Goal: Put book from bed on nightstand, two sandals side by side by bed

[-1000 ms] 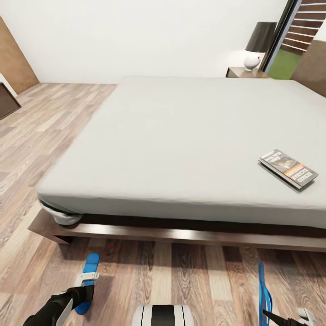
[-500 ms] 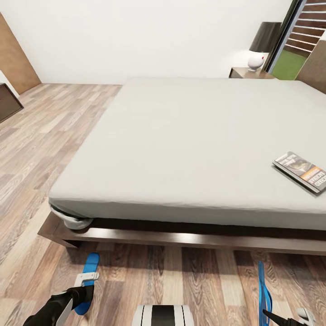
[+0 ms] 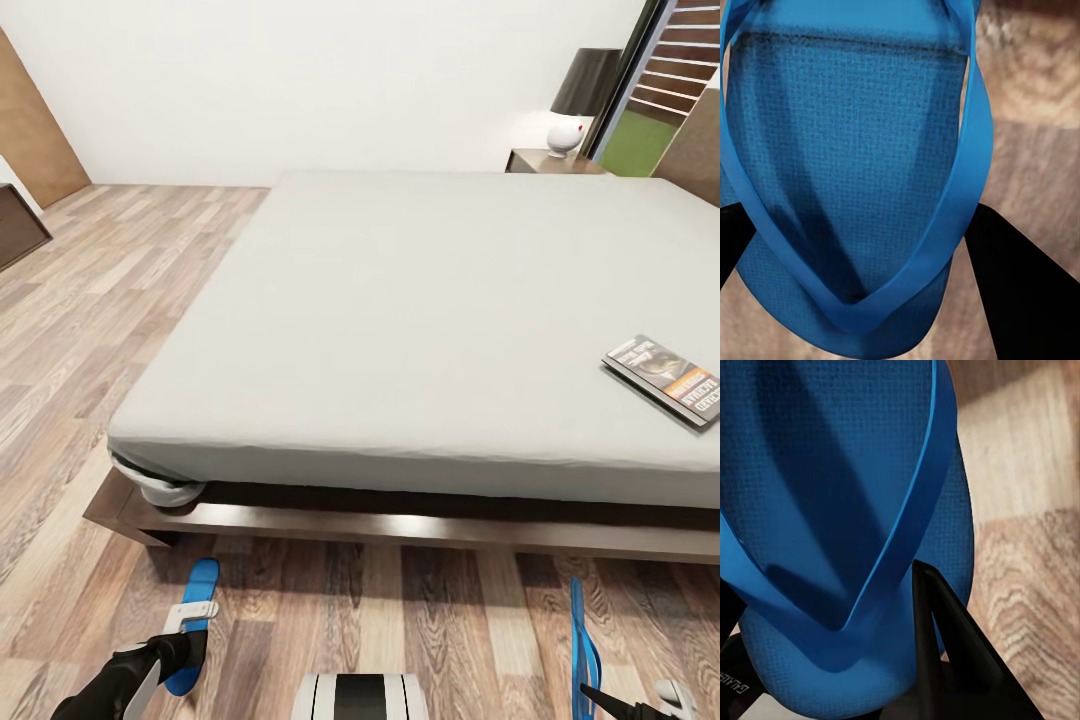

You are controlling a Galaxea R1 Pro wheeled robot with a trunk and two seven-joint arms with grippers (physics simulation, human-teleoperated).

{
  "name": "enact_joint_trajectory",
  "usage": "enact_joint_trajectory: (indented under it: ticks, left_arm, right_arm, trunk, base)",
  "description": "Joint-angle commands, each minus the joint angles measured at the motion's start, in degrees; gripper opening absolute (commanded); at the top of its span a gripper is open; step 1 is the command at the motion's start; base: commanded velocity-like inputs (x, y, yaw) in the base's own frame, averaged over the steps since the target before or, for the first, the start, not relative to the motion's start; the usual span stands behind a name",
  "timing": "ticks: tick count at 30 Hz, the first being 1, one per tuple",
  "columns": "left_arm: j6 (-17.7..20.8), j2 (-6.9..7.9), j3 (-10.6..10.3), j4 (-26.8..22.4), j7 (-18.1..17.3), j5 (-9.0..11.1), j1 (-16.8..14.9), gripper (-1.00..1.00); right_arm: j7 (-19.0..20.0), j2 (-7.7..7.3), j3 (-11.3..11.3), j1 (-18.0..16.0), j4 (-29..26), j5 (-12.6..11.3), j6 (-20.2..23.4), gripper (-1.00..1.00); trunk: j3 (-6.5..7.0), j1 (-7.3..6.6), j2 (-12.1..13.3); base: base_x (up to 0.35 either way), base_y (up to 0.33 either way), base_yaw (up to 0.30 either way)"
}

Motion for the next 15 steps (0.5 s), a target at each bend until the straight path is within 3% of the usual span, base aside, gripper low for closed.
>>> enact_joint_trajectory:
  ticks: [1, 9, 15]
  left_arm:
    - [0.3, -0.05, 0.5, -0.1, -0.5, -0.7, 0.0, -1.0]
    - [0.3, -0.05, 0.5, -0.1, -0.5, -0.7, 0.0, -1.0]
    - [0.3, -0.05, 0.5, -0.2, -0.5, -0.7, 0.0, -1.0]
  right_arm:
    - [0.2, -0.01, -0.1, 0.0, 0.1, 0.0, 0.4, -1.0]
    - [0.2, -0.01, -0.1, 0.0, 0.1, 0.0, 0.4, -1.0]
    - [0.2, -0.01, -0.1, 0.0, 0.1, 0.0, 0.4, -1.0]
  trunk:
    - [-0.04, -0.01, 0.0]
    - [-0.7, 0.07, -0.1]
    - [-2.03, 0.22, -0.1]
  base:
    - [0.0, 0.0, 0.0]
    - [0.0, 0.0, 0.0]
    - [0.0, 0.0, 0.0]
